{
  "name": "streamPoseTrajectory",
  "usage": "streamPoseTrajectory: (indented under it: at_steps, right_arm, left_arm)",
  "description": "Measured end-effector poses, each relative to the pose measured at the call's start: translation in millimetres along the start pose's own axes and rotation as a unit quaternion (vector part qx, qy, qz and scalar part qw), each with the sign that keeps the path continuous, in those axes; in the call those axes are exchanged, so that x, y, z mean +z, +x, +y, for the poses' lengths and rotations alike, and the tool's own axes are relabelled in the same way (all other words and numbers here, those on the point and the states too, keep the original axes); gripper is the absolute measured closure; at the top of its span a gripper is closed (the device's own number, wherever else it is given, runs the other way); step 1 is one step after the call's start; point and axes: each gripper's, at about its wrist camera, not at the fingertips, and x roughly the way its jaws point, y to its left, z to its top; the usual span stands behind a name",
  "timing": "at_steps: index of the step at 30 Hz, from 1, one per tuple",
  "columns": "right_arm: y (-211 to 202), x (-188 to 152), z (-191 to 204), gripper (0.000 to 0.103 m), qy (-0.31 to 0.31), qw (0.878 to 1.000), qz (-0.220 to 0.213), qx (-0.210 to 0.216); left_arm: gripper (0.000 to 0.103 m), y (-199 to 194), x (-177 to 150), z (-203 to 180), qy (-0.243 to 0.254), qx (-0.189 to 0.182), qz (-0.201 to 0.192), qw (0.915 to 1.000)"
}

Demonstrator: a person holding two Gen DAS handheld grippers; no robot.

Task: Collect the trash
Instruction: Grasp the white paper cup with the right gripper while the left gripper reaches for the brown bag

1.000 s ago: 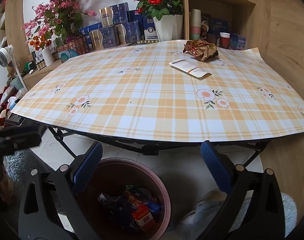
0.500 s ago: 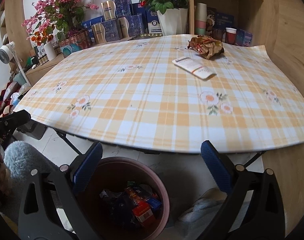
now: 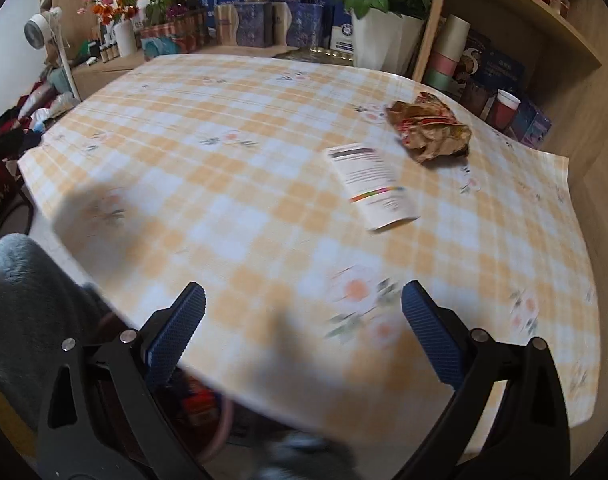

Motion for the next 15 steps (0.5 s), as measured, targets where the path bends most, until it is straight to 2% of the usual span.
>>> streamPoseTrajectory:
  at_steps: [8,15]
  right_arm:
    - [57.4,45.4,-57.9,0.006,-0.001,1.000,0.017,0.002]
    - [110.1,76.5,-63.2,0.006,-0.042,0.997,0.055,0.023]
  left_arm:
    - [0.009,29.9,17.0,7.3,-0.013,0.009,0.012,0.9998]
    - [0.009,57.0,21.6,8.2,-0.019,0.010,0.029,0.9993]
